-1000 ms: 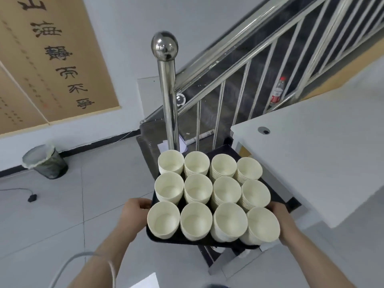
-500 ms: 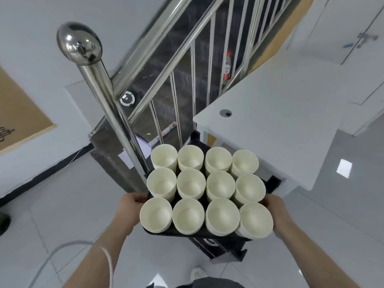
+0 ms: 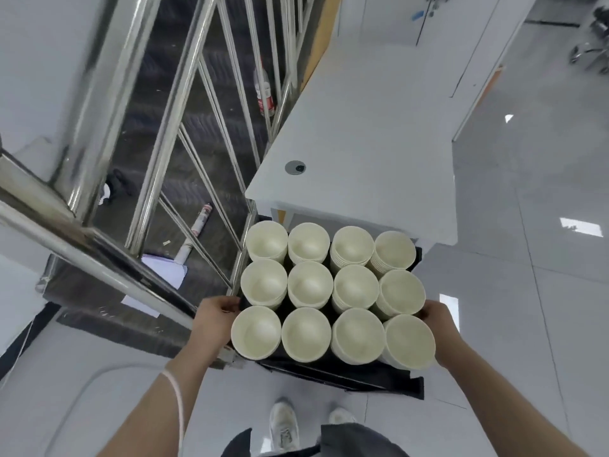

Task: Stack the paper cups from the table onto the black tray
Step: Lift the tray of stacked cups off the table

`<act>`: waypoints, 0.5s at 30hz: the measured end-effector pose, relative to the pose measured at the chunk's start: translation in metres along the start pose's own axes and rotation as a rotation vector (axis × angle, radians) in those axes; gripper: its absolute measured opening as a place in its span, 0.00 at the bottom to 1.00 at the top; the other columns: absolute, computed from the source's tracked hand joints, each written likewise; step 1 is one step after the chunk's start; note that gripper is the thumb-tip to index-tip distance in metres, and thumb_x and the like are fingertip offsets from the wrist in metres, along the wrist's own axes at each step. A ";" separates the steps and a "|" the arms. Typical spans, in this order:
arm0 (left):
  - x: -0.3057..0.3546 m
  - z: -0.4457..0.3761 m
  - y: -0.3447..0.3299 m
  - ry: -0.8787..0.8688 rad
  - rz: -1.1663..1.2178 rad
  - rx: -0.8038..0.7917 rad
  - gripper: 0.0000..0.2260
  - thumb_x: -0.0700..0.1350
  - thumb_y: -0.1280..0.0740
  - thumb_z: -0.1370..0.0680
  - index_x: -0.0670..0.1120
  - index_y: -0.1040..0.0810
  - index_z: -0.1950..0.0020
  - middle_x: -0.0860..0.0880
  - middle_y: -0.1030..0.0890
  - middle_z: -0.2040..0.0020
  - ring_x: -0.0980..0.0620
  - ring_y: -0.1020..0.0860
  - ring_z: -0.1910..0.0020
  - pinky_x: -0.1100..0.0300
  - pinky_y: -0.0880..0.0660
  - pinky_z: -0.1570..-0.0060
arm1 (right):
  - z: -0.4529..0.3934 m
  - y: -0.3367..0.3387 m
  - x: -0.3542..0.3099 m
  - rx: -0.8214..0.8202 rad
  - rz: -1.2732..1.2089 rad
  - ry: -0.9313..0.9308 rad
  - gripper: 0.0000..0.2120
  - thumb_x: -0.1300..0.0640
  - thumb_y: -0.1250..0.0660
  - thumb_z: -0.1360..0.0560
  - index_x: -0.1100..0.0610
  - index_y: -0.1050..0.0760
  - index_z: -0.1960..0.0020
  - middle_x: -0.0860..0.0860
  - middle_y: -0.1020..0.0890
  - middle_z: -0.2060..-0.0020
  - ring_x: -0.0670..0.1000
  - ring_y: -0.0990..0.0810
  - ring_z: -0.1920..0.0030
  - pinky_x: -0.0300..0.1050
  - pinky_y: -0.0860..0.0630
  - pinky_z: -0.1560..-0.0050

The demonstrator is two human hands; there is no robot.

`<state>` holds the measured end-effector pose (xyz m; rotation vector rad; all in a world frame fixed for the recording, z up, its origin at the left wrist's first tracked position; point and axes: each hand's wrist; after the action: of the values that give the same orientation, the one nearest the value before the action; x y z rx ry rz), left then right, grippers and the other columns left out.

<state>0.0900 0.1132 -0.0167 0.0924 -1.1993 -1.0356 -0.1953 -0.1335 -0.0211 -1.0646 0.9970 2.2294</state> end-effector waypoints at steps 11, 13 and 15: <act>0.003 -0.069 -0.028 -0.008 0.008 -0.137 0.13 0.36 0.28 0.29 0.37 0.18 0.45 0.44 0.16 0.55 0.45 0.19 0.53 0.50 0.21 0.52 | -0.012 -0.016 0.016 0.107 -0.068 -0.141 0.17 0.72 0.30 0.32 0.60 0.35 0.70 0.51 0.33 0.73 0.46 0.35 0.73 0.35 0.35 0.73; 0.004 -0.073 -0.033 -0.001 0.018 -0.139 0.13 0.35 0.28 0.28 0.37 0.19 0.44 0.43 0.17 0.54 0.44 0.19 0.51 0.51 0.22 0.52 | -0.017 -0.018 0.019 0.120 -0.061 -0.163 0.16 0.72 0.30 0.32 0.60 0.35 0.68 0.52 0.34 0.71 0.48 0.36 0.70 0.37 0.36 0.71; 0.004 -0.078 -0.040 -0.001 0.024 -0.135 0.13 0.35 0.28 0.28 0.37 0.19 0.44 0.42 0.17 0.53 0.43 0.19 0.51 0.52 0.23 0.53 | -0.021 -0.019 0.024 0.127 -0.055 -0.174 0.14 0.71 0.29 0.33 0.60 0.33 0.67 0.53 0.34 0.69 0.49 0.35 0.68 0.40 0.35 0.69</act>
<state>0.1277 0.0533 -0.0682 -0.0281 -1.1258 -1.0923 -0.1870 -0.1355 -0.0570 -0.8183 1.0067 2.1410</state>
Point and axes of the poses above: each hand's wrist, its own z-axis away from the middle knuckle, its own y-axis out of the back of the hand, x = y × z
